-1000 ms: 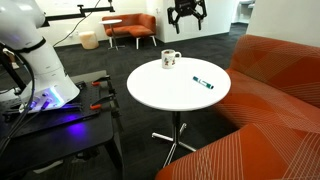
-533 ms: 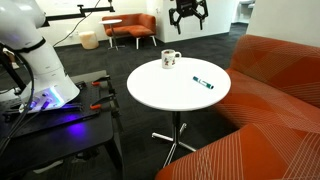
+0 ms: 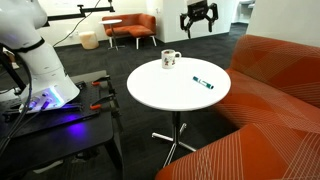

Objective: Pick up the pen from the table and put it in the cup

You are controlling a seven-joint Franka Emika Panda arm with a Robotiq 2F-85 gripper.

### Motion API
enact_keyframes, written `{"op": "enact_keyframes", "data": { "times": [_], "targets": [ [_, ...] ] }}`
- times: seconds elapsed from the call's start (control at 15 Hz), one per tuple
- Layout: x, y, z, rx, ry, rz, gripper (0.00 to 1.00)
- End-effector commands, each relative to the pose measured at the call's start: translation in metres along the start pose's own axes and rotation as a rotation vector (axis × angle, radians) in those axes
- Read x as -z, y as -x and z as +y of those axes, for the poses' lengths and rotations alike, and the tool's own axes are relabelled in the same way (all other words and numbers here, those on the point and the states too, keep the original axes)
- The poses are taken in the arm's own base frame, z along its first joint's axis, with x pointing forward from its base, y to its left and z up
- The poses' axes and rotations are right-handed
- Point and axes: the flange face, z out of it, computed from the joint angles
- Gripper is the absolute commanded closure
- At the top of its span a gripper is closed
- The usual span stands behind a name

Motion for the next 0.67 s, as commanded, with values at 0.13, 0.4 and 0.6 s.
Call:
{"op": "enact_keyframes", "data": {
  "times": [0.13, 0.4, 0.6],
  "targets": [
    [-0.037, 0.007, 0.029, 0.107, -0.081, -0.032, 0.00],
    [-0.066, 0.009, 0.032, 0.125, -0.123, -0.061, 0.00],
    [-0.089, 0.009, 0.033, 0.143, -0.135, -0.086, 0.00]
  ]
}}
